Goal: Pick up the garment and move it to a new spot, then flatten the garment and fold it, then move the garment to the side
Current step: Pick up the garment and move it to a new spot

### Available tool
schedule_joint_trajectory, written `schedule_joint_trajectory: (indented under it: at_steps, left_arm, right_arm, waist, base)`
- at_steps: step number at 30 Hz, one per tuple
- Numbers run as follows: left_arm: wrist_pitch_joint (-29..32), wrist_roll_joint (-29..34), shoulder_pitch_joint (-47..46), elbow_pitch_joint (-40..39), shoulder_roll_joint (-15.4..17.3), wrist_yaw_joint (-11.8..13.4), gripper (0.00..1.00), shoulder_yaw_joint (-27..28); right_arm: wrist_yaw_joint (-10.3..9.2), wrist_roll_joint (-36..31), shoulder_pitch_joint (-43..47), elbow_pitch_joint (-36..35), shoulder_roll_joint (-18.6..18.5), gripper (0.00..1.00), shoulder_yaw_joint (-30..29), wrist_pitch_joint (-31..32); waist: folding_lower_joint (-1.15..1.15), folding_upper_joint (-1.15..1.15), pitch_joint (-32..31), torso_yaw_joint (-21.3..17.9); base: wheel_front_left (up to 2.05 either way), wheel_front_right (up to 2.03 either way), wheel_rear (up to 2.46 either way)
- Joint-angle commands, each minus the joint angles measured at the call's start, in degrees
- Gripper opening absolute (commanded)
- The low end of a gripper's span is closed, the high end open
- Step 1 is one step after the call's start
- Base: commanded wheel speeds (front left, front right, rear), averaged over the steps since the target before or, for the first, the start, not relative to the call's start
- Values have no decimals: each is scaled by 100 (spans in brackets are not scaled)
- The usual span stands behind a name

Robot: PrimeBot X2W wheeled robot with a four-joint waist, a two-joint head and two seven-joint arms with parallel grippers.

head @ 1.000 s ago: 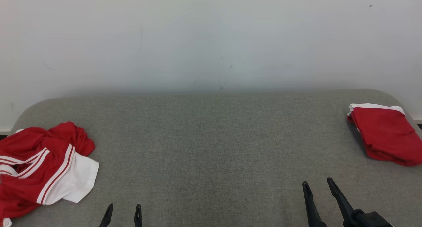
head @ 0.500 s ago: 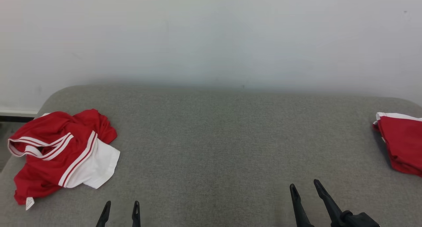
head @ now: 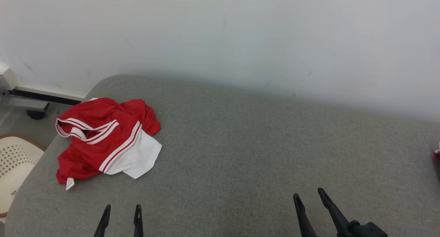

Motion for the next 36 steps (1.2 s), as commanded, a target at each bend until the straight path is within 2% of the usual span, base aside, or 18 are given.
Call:
schedule_joint_trajectory:
  at_steps: [1, 14, 26, 31, 36]
  left_arm:
    - [-10, -8, -48, -23, -7, 29, 100, -4]
    - [-10, -24, -44, -75, -6, 127, 100, -56]
    - [-10, -106, -15, -72, -6, 168, 100, -94]
    - [-10, -39, -290, 170, 2, 30, 100, -60]
    - [-10, -113, -1093, 445, 38, -159, 100, 53]
  right_arm:
    - [-14, 18, -25, -19, -19, 100, -2, -6]
    - [-14, 103, -2, -67, -58, 100, 89, -6]
    - [-14, 158, 2, -7, -109, 100, 197, -6]
    - [-14, 129, 24, -9, -192, 100, 187, -6]
    - [-14, 88, -158, -57, -426, 100, 188, -6]
  waist:
    - [0, 0, -2, 197]
    - [0, 0, 32, 693]
    - [0, 0, 89, 846]
    - [0, 0, 272, 808]
    - [0, 0, 753, 772]
  base:
    - [0, 0, 0]
    - [0, 0, 0]
    - [0, 0, 0]
    - [0, 0, 0]
    - [0, 0, 0]
